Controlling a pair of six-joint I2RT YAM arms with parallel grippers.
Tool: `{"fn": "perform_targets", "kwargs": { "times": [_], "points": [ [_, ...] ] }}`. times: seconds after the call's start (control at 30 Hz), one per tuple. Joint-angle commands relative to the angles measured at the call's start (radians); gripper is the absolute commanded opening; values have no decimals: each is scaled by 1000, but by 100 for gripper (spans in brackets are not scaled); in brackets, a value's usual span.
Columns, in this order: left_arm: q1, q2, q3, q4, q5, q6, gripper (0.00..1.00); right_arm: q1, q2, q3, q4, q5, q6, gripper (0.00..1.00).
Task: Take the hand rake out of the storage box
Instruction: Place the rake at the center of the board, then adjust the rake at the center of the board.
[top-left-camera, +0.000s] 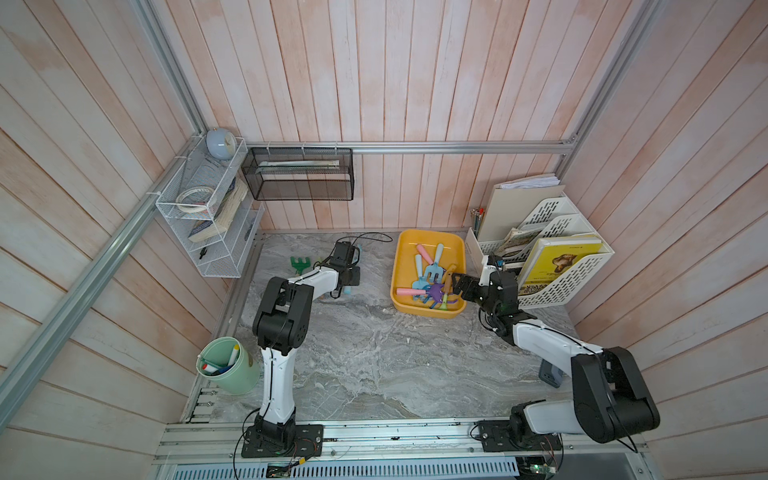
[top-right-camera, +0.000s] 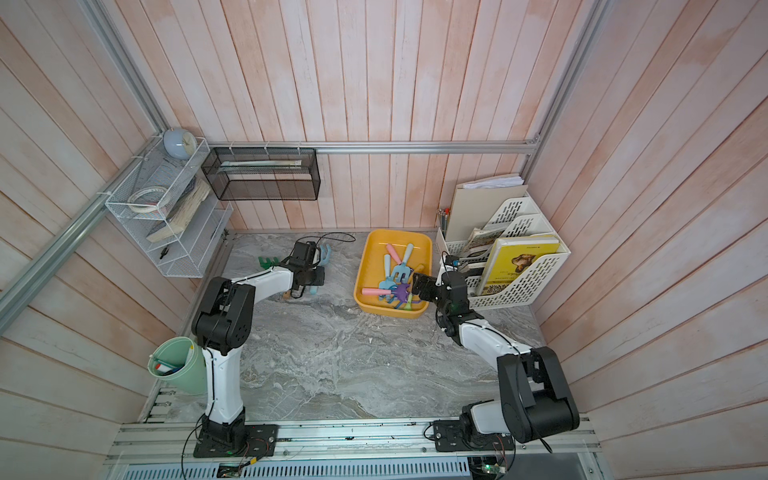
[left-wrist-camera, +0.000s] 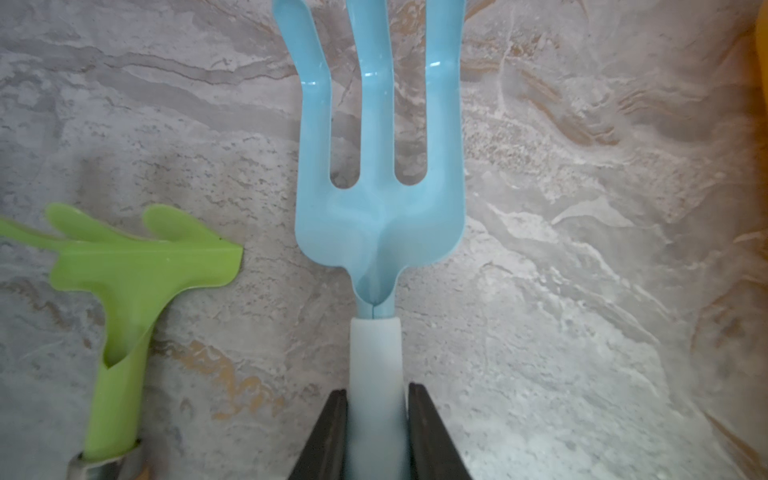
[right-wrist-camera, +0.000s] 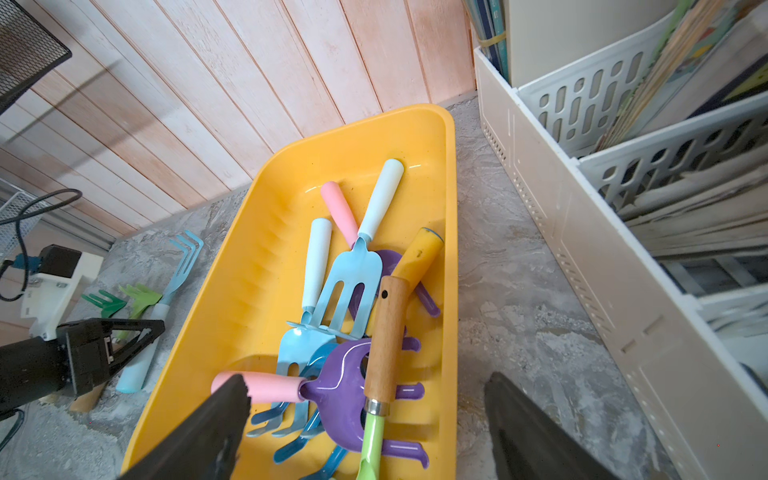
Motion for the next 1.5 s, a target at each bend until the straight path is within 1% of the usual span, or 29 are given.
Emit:
{"fn": "perform_targets", "kwargs": {
  "times": [0.0,0.17,0.23,0.3,0.37,0.47,0.53,0.63,0.73,0.77,0.8,0.83,0.87,0.9,0.97,1.07,1.1,1.17,1.3,1.43,1.47],
  "points": [
    [0,6,22,-59,-11,-27,19,-5,13,-4,4,-6,6,91],
    [-23,-20,24,-117,-26,-52,29,-7,28,1,7,-11,8,91],
    [-22,-34,1,-121,-27,-57,34,-7,39,5,8,-19,13,91],
    [-11,-44,-23,-117,-17,-60,46,-7,50,6,16,-33,19,91],
    [-2,-56,-35,-121,-11,-64,49,-7,57,7,17,-45,26,91],
    [5,-82,-41,-109,-9,-61,60,-7,55,9,17,-49,28,91],
    [6,-95,-25,-113,-12,-58,60,-7,50,7,17,-46,29,91],
    [6,-109,12,-128,-15,-57,64,-7,42,5,16,-43,28,91],
    [2,-143,32,-120,-5,-64,66,-7,41,3,16,-37,26,91],
    [-6,-164,29,-101,7,-67,70,-7,42,1,16,-34,26,91],
    [-20,-186,20,-74,16,-69,72,-7,42,2,16,-32,26,91],
    [-34,-202,11,-51,16,-58,76,-8,43,2,16,-30,26,92],
    [-55,-212,7,-35,0,-40,81,-7,43,3,14,-29,25,92],
    [-68,-211,6,-35,-42,-30,83,-7,42,3,11,-27,25,92],
    [-47,-194,-1,-48,-85,-38,85,-7,36,0,10,-26,23,92],
    [37,-162,-36,-49,-16,-70,81,-7,31,-6,18,-24,26,92],
    [58,-153,-50,-52,-13,-70,79,-9,32,-5,17,-26,26,92],
    [86,-137,-65,-69,-45,-69,78,-7,37,-1,16,-28,25,92],
    [104,-109,-64,-78,-66,-44,78,-7,45,5,11,-29,25,92],
    [104,-41,-5,-138,-105,-26,78,-7,43,5,7,-29,23,92],
    [106,-29,-1,-141,-105,-21,76,-7,41,3,8,-26,23,92]
  ]
}}
